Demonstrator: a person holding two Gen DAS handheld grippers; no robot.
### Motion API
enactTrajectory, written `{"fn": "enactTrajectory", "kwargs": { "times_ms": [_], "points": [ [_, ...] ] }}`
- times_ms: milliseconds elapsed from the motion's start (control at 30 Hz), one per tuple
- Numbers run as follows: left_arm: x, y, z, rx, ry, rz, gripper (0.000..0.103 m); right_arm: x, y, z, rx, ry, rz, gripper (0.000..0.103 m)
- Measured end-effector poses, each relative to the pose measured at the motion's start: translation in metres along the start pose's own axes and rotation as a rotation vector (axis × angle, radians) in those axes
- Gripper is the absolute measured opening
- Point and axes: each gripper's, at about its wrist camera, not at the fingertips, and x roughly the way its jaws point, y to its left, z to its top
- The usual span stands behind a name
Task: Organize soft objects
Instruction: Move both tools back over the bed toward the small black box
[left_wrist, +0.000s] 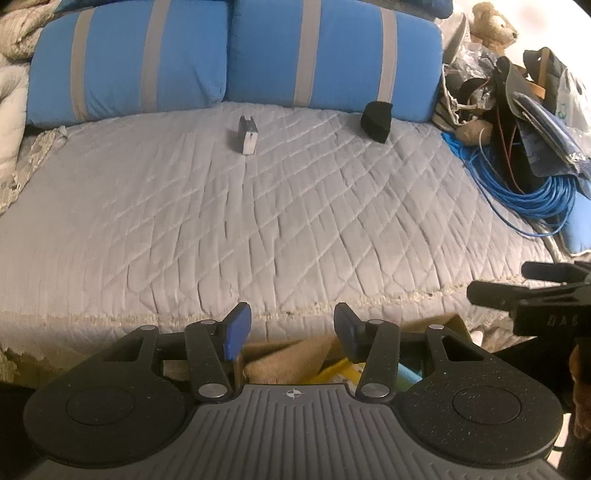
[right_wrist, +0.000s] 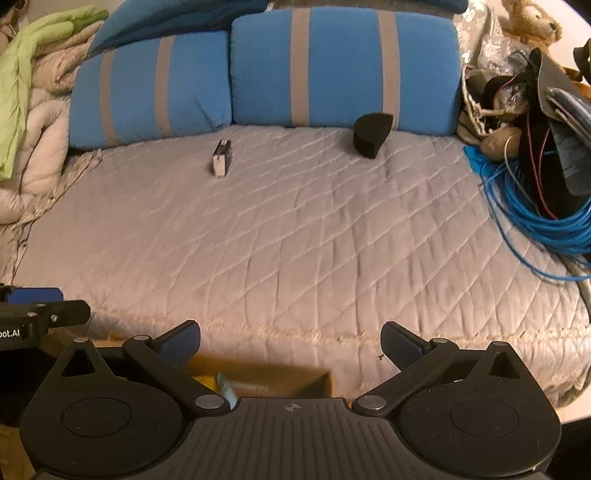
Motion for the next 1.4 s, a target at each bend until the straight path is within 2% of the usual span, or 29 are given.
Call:
{"fn": "enactTrajectory", "kwargs": {
  "times_ms": [300,533,733,767,833,1000,1167,1400],
  "points": [
    [0.018,0.000,0.019,0.034,-0.047,0.020,0.049,0.013,-0.014,0.024,-0.020,-0.072,-0.015,0.103],
    [0.034,0.004,0.031,0.044,-0.063,0.056,0.049,0.028,-0.021,0.041,-0.083,-0.122,-0.053,0.103],
    [0.047,0.010,0.045,0.045,-0.088,0.076,0.052,0.046,-0.027,0.056,-0.106,-0.100,-0.068,0.103],
    [0.050,0.010,0.048,0.045,-0.090,0.081,0.062,0.049,-0.027,0.058,-0.111,-0.090,-0.075,0.103],
    [0.053,0.011,0.054,0.046,-0.099,0.088,0.071,0.056,-0.028,0.062,-0.112,-0.070,-0.087,0.103],
    [0.061,0.011,0.066,0.048,-0.113,0.091,0.072,0.064,-0.028,0.069,-0.129,-0.069,-0.074,0.103],
    [0.070,0.008,0.077,0.063,-0.125,0.087,0.072,0.072,-0.026,0.077,-0.179,-0.089,-0.105,0.103],
    [0.080,0.001,0.091,0.089,-0.138,0.076,0.072,0.082,-0.034,0.089,-0.174,-0.067,-0.102,0.103]
  ]
}}
